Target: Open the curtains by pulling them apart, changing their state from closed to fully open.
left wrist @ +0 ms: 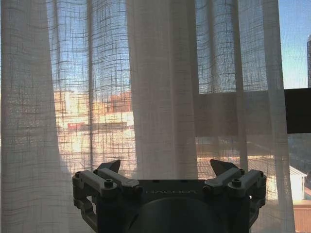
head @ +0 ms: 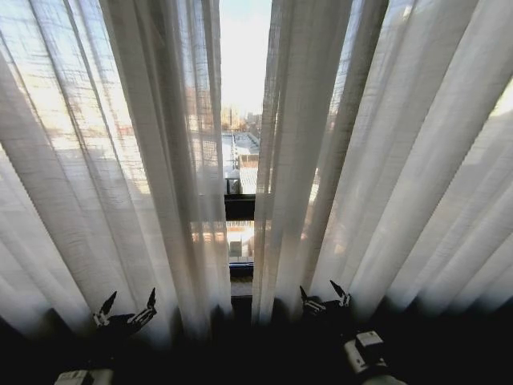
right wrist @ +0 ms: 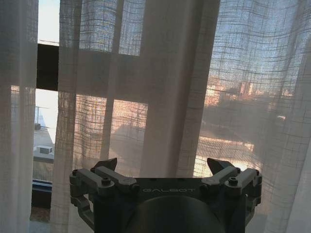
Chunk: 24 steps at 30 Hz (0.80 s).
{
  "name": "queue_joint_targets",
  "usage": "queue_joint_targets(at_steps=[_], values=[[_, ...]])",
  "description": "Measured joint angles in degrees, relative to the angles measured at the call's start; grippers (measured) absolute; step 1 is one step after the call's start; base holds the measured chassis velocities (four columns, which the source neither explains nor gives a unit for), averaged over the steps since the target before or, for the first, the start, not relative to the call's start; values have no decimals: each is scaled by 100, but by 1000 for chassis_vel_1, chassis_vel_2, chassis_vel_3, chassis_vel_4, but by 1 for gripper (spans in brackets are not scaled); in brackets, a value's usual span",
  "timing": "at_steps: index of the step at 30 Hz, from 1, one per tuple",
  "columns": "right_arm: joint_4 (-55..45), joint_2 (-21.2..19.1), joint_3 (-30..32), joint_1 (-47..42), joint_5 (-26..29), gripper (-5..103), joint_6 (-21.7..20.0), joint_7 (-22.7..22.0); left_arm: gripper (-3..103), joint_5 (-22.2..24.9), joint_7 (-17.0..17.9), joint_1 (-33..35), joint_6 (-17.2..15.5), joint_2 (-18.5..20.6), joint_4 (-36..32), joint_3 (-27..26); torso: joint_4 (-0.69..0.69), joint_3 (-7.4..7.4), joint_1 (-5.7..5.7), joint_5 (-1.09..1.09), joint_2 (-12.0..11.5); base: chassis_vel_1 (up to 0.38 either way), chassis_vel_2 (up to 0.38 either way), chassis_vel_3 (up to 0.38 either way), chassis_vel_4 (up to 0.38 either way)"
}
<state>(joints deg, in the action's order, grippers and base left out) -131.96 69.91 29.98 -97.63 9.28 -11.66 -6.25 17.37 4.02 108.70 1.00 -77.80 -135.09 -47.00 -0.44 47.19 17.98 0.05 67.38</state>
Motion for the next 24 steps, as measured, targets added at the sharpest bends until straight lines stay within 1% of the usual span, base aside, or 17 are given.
queue_joint_targets(at_steps=[2,13,17,18,21,22,24], values=[[5,-8,-8,8,-1,100,2,4,100,-4,-1,12,1,-20,-2,-2,0,0,0,-4,0,-60,16,46,-22],[31,-26,-77,20,-1,100,77,7,100,-23,0,36,23,-38,-6,-10,0,0,2,-5,0,-45,62,45,-68],[168,-217,-429,192,361,100,46,91,100,-30,0,55,24,-48,-15,-30,-1,0,4,-5,0,-9,7,14,-9],[168,-217,-429,192,361,100,46,91,100,-30,0,55,24,-48,-15,-30,-1,0,4,-5,0,0,0,0,0],[369,-380,-845,544,613,100,-68,97,100,-31,5,155,54,-125,-49,-174,1,-1,2,-4,0,0,0,0,0],[454,-414,-990,680,678,100,-80,84,100,-23,3,227,110,-169,-58,-257,1,-1,1,-4,0,0,0,0,0],[515,-431,-1066,753,738,100,-81,71,100,-19,3,265,138,-198,-58,-309,2,-1,1,-3,0,0,0,0,0]])
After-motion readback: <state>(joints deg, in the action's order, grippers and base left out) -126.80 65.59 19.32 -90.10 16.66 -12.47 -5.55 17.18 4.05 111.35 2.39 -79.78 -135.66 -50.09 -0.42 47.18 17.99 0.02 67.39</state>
